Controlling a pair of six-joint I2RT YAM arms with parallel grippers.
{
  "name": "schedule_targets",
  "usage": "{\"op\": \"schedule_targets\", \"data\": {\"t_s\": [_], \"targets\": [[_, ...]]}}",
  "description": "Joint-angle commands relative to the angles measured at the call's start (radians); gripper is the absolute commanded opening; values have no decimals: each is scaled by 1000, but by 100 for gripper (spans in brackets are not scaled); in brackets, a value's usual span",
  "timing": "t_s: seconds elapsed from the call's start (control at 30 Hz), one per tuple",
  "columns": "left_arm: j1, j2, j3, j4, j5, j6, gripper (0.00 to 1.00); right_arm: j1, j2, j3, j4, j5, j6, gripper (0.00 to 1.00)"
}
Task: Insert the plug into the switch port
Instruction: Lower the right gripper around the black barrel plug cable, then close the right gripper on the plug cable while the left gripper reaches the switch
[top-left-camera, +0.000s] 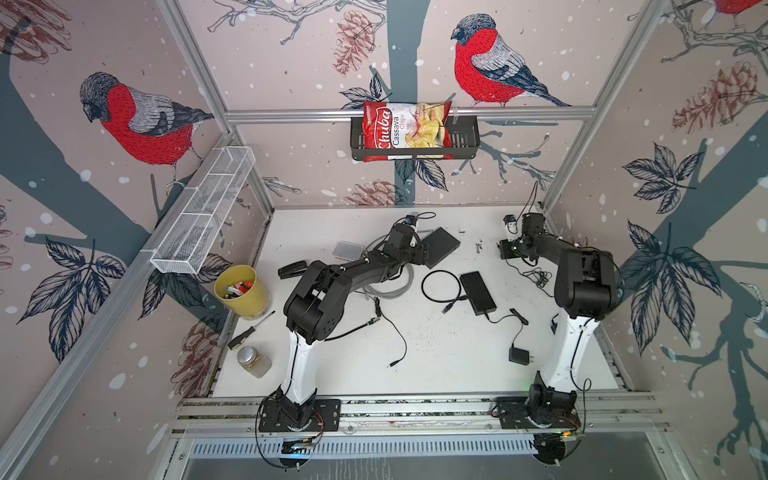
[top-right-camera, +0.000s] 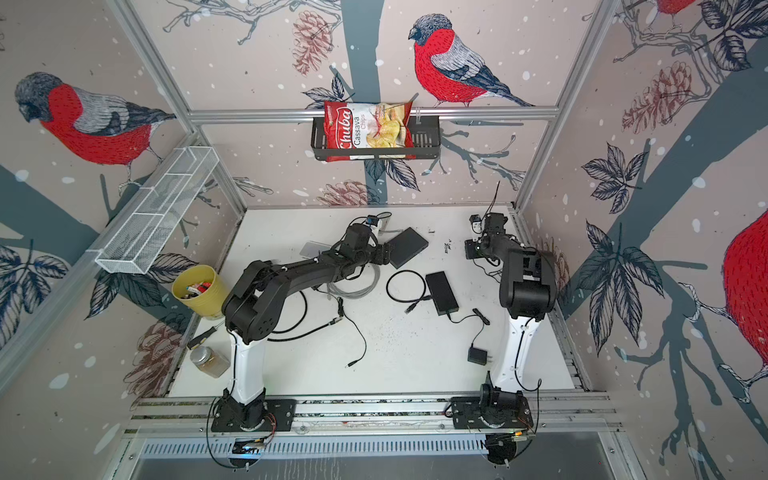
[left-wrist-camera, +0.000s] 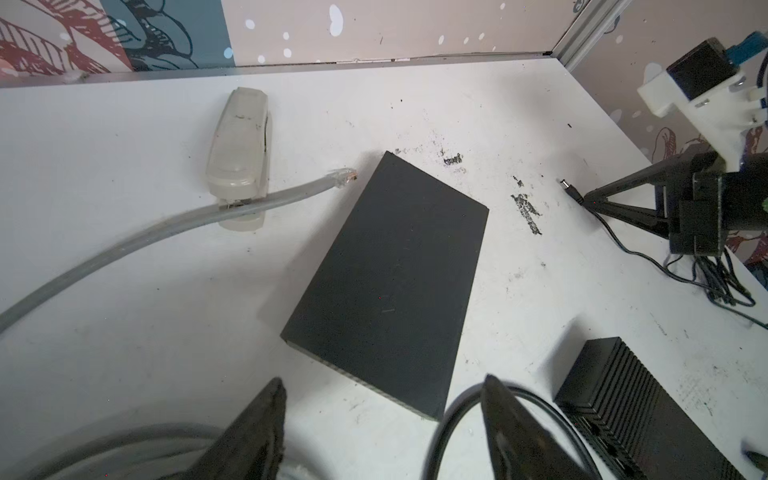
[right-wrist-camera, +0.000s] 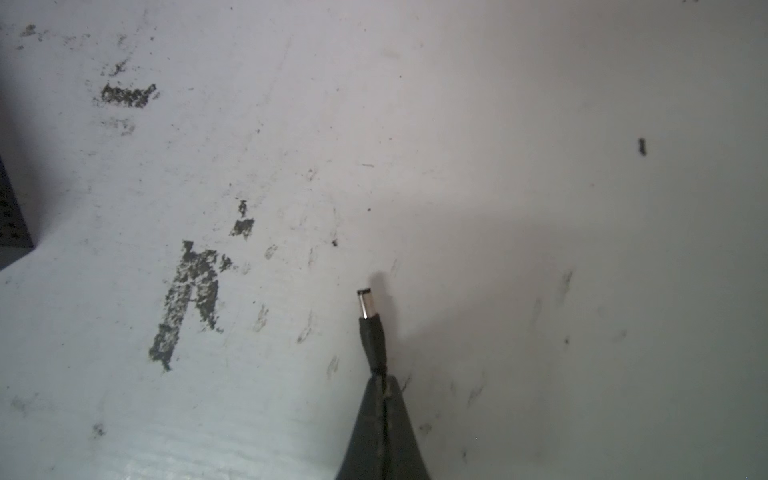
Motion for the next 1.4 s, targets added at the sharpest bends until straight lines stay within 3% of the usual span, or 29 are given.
{"op": "schedule_targets", "data": {"t_s": [0.0,0.3,0.43,0.6,0.77,1.0,1.37], "targets": [[1,-20,12,14,19,15,73,2,0,-14,-80,-35,-12,3],[-11,16,154,-84,194,28,66,15,-143,-113,24,-191,2,2],[-18,24,175,-103,204,28,65,18,-141,-114,7,-185,-8,5],[-19,28,170,-107,195,30,66,33,-94,-83,-55,-49,-35,28],[-17,28,171,-111,195,35,66,30,-122,-113,-42,-2,-31,38],[-17,28,168,-108,195,34,66,25,-118,-111,-64,17,-35,35],[-3,-1,220,-167,194,76,66,24,-59,-77,-97,8,-40,8]]}}
